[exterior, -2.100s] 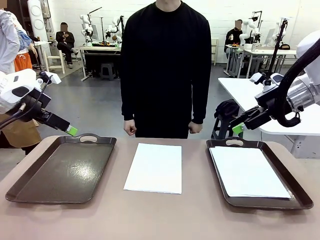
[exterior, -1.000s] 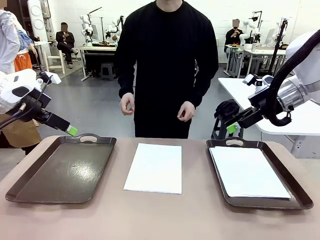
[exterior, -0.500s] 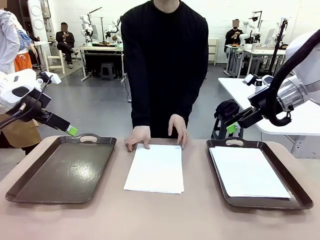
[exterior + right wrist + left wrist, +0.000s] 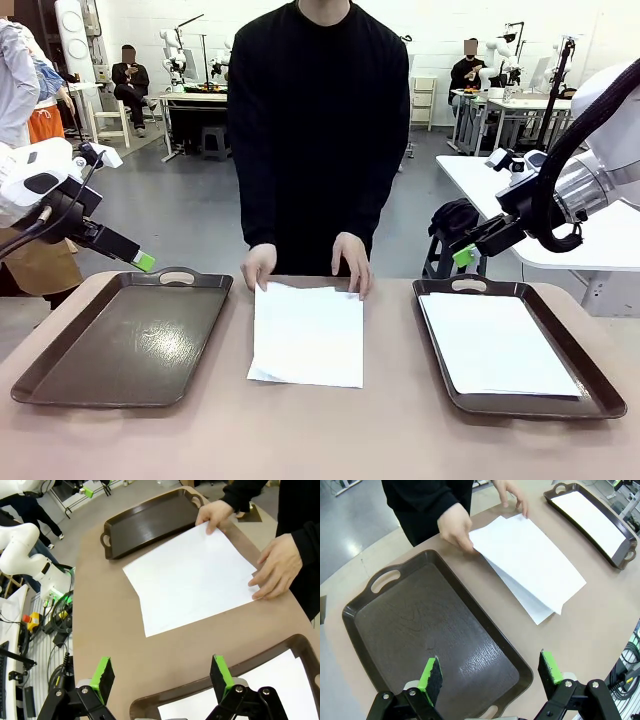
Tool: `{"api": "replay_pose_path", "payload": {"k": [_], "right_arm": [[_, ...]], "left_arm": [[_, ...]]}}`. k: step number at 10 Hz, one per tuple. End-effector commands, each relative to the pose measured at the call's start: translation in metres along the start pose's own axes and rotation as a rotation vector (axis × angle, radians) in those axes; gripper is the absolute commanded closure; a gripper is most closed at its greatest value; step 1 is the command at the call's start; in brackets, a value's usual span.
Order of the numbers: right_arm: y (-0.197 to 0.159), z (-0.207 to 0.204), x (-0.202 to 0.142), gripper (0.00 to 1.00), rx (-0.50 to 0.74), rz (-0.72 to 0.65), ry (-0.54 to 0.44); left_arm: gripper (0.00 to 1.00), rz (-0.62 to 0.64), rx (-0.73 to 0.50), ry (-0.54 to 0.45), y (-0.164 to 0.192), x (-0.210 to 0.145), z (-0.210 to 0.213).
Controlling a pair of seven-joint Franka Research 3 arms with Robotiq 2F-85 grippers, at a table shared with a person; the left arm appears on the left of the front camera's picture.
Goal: Sort the A4 documents.
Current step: Receive the A4 Paper.
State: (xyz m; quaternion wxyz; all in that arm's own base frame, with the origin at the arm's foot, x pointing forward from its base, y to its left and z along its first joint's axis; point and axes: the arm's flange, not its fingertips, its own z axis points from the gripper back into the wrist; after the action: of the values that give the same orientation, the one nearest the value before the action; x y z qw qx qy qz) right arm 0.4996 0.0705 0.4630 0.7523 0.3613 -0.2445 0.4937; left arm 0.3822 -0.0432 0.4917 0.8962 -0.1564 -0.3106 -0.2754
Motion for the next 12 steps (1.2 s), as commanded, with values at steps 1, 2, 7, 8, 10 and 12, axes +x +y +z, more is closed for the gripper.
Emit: {"api": "replay_pose_path", "payload": {"k": [1,2,7,8,10,12], "right_arm": [[0.0009,-0.0018,0.0003,0.00,0.002,0.007,0.001],[0.0009,-0.0018,0.0003,0.00,0.002,0.007,0.001],[0.0009,-0.0018,0.0003,0.00,0.002,0.007,0.001],[0.0009,-0.0018,0.0003,0.00,0.002,0.007,0.001],[0.0009,-0.0018,0.0003,0.00,0.002,0.007,0.001],[0.0009,-0.0018,0.0003,0.00,0.002,0.007,0.001]], "left_arm": [[0.00,0.002,-0.008,-0.004,0.0023,-0.0008,-0.0005],[0.00,0.002,-0.008,-0.004,0.0023,-0.0008,-0.0005],[0.00,0.002,-0.008,-0.004,0.0023,-0.0008,-0.0005],[0.00,0.002,-0.008,-0.004,0.0023,-0.0008,-0.0005],[0.00,0.002,-0.008,-0.004,0.0023,-0.0008,-0.0005],[0.00,0.002,-0.008,-0.004,0.0023,-0.0008,-0.0005]]}}
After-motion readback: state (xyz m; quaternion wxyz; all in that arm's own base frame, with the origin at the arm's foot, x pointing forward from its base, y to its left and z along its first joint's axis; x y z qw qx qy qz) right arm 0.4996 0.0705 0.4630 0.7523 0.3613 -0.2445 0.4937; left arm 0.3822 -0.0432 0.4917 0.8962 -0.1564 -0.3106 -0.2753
